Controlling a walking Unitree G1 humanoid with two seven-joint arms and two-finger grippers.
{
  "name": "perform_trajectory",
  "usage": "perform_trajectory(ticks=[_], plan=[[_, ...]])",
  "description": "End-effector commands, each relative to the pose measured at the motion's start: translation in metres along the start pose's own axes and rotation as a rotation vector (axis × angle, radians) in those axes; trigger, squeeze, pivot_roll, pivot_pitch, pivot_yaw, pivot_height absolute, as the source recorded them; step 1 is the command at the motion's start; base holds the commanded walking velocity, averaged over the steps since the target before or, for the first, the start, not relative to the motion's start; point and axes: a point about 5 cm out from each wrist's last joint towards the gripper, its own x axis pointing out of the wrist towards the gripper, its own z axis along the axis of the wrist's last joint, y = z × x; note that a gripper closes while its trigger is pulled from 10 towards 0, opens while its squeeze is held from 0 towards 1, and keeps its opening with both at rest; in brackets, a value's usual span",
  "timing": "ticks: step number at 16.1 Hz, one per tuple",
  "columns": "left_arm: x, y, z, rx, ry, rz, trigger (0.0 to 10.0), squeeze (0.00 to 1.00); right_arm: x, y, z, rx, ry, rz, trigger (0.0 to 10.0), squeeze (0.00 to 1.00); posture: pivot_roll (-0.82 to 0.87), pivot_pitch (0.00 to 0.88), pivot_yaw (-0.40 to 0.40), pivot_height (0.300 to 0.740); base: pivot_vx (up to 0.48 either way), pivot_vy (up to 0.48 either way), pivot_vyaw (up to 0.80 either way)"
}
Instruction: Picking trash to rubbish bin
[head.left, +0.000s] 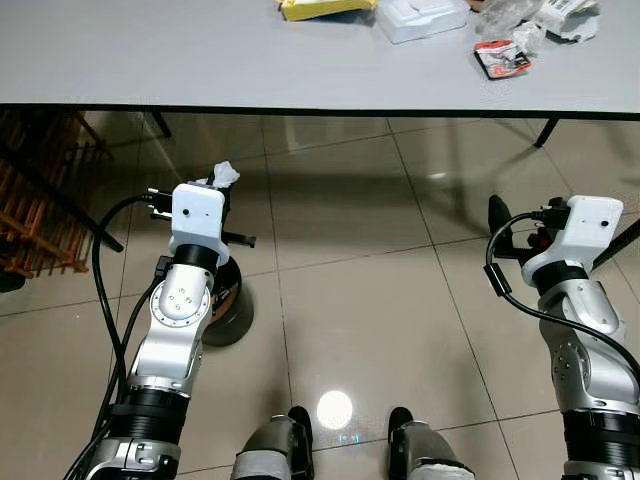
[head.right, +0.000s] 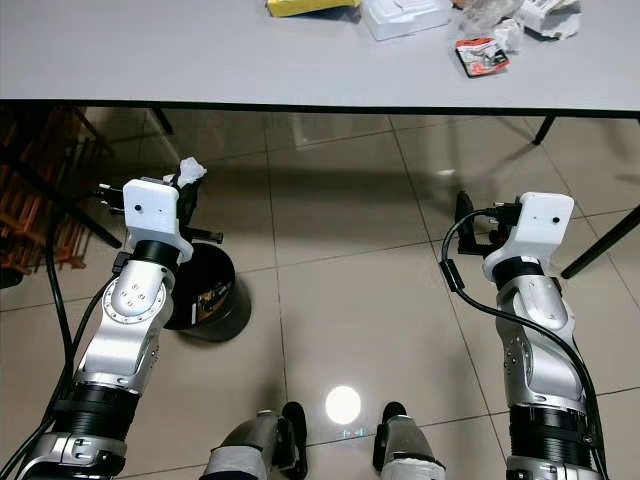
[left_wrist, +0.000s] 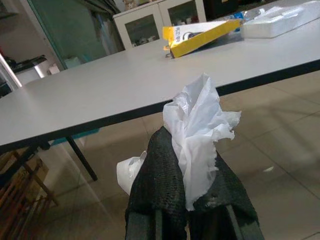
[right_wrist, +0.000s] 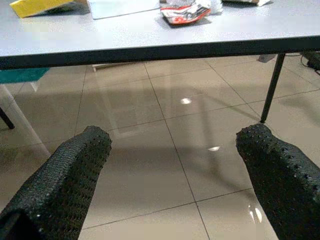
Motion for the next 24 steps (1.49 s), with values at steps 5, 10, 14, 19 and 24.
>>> perform_trajectory(ticks=[5,10,14,19,24], plan=[[-0.002,0.005,-0.003,0.021,0.02,0.012,10.0,0.0,-0.001,0.0,0.002,-0.006,0.003,0.004,10.0,0.0,0.04,0.295,0.099,0.74,0.0,0.0,0.0],[-0.001,0.004,-0.003,0.017,0.019,0.01,10.0,0.0,-0.001,0.003,0.001,-0.001,0.009,0.014,10.0,0.0,0.04,0.298,0.097,0.74,0.0,0.0,0.0],[-0.002,0.005,-0.003,0.016,0.021,0.014,10.0,0.0,0.0,0.004,0.001,-0.002,0.008,0.017,10.0,0.0,0.04,0.301,0.097,0.74,0.0,0.0,0.0],[-0.002,0.004,-0.003,0.015,0.022,0.012,10.0,0.0,0.0,0.005,0.001,-0.006,0.013,0.032,10.0,0.0,0.04,0.305,0.094,0.74,0.0,0.0,0.0],[-0.001,0.003,-0.003,0.014,0.023,0.012,10.0,0.0,0.0,0.01,0.0,-0.047,0.022,0.058,10.0,0.0,0.04,0.314,0.096,0.74,0.0,0.0,0.64]])
